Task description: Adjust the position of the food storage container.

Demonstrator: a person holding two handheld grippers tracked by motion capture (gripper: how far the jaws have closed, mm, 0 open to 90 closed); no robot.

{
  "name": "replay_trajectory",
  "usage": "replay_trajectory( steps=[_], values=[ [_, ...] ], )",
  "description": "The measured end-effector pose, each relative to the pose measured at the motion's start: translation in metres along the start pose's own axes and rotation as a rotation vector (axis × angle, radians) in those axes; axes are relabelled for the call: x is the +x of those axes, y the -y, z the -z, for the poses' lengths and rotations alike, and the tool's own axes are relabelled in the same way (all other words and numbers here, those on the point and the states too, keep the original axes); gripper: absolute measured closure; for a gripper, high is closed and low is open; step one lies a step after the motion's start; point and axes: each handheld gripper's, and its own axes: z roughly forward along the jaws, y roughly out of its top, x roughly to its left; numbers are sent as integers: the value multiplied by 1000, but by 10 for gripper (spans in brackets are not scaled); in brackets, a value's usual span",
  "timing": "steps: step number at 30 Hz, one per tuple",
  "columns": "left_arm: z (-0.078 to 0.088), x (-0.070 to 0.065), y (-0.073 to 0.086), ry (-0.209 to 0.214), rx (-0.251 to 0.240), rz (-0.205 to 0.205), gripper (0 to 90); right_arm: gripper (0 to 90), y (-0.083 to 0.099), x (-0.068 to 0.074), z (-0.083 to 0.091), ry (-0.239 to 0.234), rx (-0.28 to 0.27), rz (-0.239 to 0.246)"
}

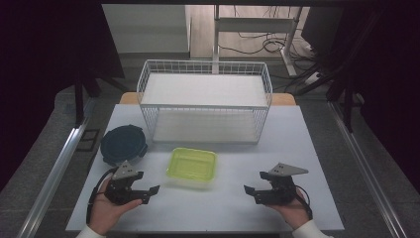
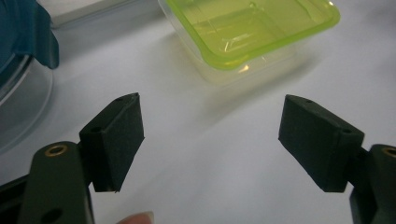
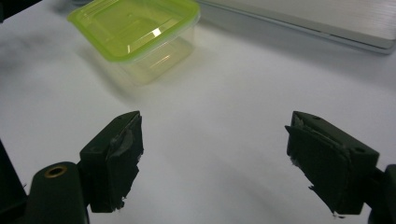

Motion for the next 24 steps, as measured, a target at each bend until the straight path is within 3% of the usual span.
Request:
replay_trajectory(
  steps=[6,9,13,15,17,18,19,20,21,22,24],
  values=[
    [1,-1,-6,-19,13,-31,231,190,4,-2,-3,-30,25,18],
    [7,1,-10,-26,-8,-27,246,197,4,-1,-2,-30,28,22],
    [19,2,-14,-53,-33,-39,275,201,1,1,-3,-30,27,24],
    [40,6,-23,-97,-63,-59,303,201,3,4,-3,-26,25,19],
    [48,8,-27,-103,-76,-62,335,201,3,6,-2,-25,27,13],
    [61,16,-37,-105,-97,-66,354,201,3,9,-1,-22,28,16],
    [61,16,-37,-105,-97,-66,371,201,3,9,-1,-22,28,16],
    [69,29,-48,-109,-106,-69,398,201,0,12,-1,-20,20,24],
    [69,29,-48,-109,-106,-69,412,201,-1,13,-1,-19,17,26],
    [72,47,-59,-123,-103,-69,435,201,-3,14,-1,-20,12,33],
    [70,66,-70,-140,-82,-60,488,201,-3,15,-1,-21,13,38]
  ],
)
